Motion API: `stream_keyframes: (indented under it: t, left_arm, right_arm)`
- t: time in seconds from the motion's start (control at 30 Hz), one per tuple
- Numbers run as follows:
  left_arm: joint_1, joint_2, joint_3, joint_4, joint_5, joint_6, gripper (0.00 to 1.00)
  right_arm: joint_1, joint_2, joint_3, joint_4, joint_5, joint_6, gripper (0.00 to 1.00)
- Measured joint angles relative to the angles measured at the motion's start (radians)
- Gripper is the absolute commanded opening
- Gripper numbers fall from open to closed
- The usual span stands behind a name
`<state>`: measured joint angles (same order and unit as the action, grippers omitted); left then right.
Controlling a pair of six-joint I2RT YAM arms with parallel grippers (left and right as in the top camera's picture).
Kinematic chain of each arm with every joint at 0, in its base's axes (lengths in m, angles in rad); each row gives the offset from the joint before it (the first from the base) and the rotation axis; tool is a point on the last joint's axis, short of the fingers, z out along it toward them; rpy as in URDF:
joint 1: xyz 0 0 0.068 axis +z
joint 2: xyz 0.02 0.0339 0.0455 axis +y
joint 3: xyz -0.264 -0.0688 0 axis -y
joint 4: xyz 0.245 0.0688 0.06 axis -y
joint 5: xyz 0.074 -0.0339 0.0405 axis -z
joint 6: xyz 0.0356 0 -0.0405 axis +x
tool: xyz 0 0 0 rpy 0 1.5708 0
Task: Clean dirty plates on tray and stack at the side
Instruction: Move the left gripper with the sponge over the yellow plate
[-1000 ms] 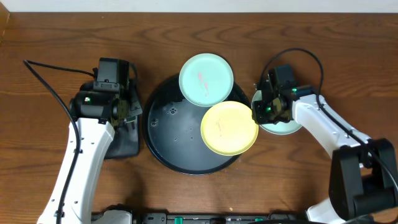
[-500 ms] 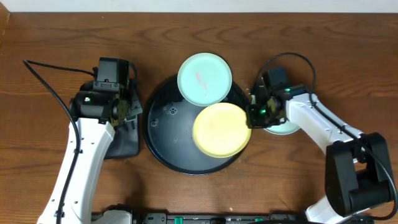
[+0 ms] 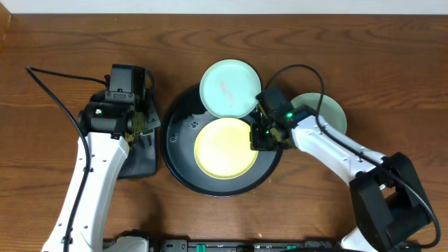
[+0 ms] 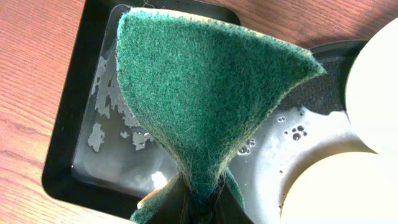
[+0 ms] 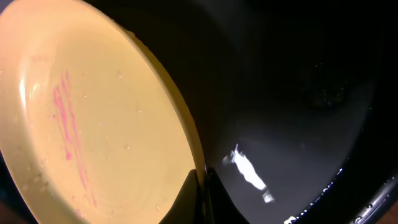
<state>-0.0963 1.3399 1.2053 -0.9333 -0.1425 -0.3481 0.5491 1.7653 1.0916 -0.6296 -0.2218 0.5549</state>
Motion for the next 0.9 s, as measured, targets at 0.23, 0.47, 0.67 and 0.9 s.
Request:
stream_keyframes:
  t: [0.23,0.47,0.67,0.9]
  left_arm:
    - [0.0,0.006,0.0,0.001,0.0,-0.015,0.07]
    - [0.0,0.008,0.0,0.004,0.039,-0.019,0.08]
    - [-0.006,0.034,0.0,0.013,0.121,-0.019,0.07]
    - [-0.103,0.133,-0.001,0.049,0.158,-0.019,0.07]
  right_arm:
    - [0.05,0.009,0.001,0.024,0.072,0.066,0.23]
    - [0.048,0.01,0.002,0.026,0.085,0.069,0.24]
    - [0.048,0.021,0.002,0.032,0.079,0.058,0.21]
    - [0.021,0.077,0.004,0.039,0.047,0.039,0.08]
